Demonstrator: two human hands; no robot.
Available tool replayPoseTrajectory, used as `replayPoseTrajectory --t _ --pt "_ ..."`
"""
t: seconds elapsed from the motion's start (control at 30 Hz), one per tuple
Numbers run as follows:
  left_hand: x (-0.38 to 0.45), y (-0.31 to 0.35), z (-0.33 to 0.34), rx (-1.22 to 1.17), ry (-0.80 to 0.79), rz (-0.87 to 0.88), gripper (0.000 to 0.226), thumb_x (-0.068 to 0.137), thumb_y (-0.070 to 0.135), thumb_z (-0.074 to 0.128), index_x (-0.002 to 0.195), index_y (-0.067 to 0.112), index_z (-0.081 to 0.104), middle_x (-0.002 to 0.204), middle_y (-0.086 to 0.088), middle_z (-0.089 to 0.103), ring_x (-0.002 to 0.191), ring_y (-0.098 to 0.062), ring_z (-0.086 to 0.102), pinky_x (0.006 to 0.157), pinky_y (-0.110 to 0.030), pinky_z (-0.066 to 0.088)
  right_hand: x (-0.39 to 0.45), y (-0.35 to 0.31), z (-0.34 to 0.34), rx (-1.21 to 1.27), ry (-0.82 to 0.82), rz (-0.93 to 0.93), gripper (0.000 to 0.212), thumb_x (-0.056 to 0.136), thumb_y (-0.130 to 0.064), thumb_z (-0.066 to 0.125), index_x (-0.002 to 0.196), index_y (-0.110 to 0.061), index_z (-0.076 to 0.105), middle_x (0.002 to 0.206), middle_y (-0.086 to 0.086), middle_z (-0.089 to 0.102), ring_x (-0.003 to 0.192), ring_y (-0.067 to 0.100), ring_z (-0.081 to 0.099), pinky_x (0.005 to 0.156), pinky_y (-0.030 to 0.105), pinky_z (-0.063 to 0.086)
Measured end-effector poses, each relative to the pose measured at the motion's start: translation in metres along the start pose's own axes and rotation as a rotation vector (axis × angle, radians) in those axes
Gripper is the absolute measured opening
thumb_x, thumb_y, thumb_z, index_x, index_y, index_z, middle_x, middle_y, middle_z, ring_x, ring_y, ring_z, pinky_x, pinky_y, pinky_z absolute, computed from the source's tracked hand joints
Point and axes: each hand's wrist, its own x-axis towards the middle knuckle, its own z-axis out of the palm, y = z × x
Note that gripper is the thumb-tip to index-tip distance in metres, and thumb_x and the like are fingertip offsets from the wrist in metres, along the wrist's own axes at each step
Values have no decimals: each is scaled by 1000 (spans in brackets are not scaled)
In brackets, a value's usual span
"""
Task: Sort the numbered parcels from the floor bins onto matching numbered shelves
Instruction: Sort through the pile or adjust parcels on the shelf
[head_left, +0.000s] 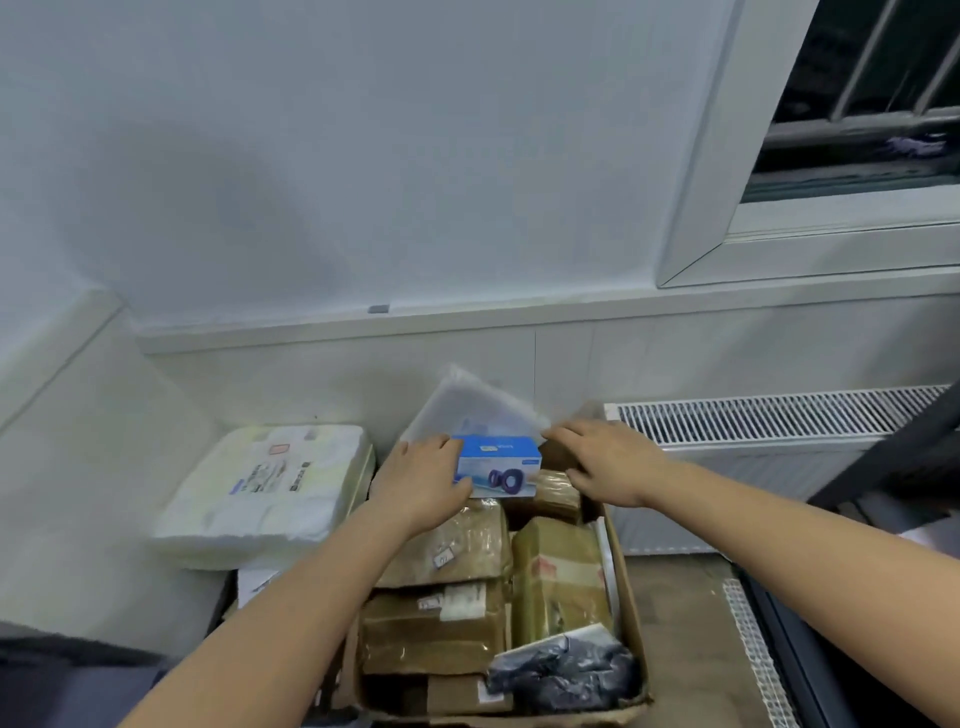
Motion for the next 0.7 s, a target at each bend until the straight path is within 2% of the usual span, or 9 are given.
replayPoseTrajectory --t 0.23,0.37,0.5,0.6,0.7 --pt "92 -42 47 -33 -142 6 41 93 42 44 127 19 50 128 1 56 114 -22 53 96 -35 40 91 24 53 66 -146 63 60 97 -31 45 152 -20 24 156 3 31 137 24 37 109 37 35" --pt "147 -60 81 -103 -194 -31 48 93 46 45 133 19 46 129 -3 55 113 -23 54 93 -37 44 141 43 91 119 -199 109 61 97 -39 45 152 -19 25 154 5 34 135 25 39 107 39 37" --pt "187 -71 115 -170 -203 -118 59 95 49 46 141 13 39 139 -7 48 122 -26 49 96 -38 41 175 63 132 248 -224 186 64 96 -44 49 151 -18 28 151 6 37 134 26 41 106 39 39" --pt "208 -78 143 -218 -218 -172 61 94 54 46 139 12 39 136 -9 49 119 -27 51 92 -39 42 194 74 158 368 -226 260 64 95 -48 51 146 -15 33 143 9 46 126 27 49 98 37 43" --pt "223 -82 170 -318 -246 -269 66 94 58 44 138 9 40 136 -11 49 117 -30 52 88 -38 43 213 83 185 558 -251 395 65 94 -52 50 141 -9 38 136 12 53 118 28 54 97 39 45"
